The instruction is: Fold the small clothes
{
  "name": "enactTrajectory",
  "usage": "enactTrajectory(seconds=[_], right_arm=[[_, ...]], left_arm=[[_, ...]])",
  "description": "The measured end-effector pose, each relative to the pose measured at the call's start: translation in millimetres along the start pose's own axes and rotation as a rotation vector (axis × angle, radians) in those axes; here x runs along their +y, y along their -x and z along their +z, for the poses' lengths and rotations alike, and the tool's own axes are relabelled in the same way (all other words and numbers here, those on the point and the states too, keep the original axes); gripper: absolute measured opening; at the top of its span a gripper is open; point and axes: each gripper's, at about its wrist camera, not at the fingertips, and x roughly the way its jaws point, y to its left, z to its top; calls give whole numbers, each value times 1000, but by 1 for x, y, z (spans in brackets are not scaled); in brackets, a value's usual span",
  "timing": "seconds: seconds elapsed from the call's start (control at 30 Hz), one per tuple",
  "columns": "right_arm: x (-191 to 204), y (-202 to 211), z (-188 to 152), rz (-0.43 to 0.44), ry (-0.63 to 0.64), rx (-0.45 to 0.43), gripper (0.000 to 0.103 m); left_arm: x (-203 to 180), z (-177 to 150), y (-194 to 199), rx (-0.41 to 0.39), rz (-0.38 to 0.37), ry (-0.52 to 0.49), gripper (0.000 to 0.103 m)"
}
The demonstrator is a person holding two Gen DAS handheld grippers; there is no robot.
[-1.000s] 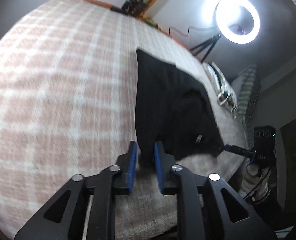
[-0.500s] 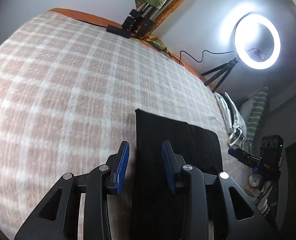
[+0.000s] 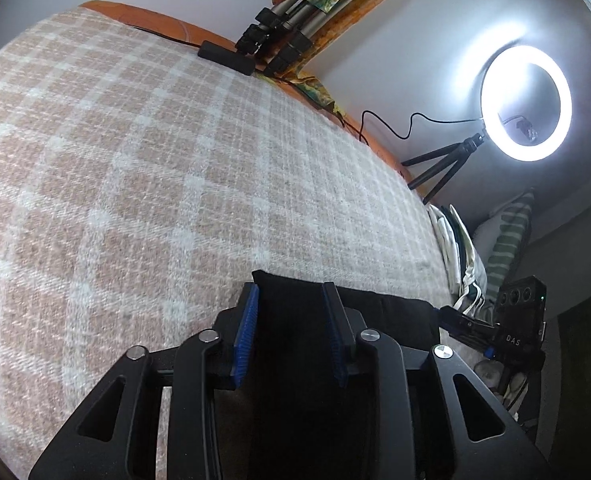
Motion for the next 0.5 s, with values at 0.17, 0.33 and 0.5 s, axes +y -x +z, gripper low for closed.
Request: enactTrajectory(seconds=[0.17,0.33,0.5], right_arm=[[2,-7,-2,-4,2,-3,16],[6,-8,-1,-29,14,-26,2],[-2,-4,3,-54,8,-68,0]], left_arm=[[-9,-1,-2,-23,23,-52,2],[-7,0,6,-81,36,-52,1],[1,2,3,-91,72,-29,1]])
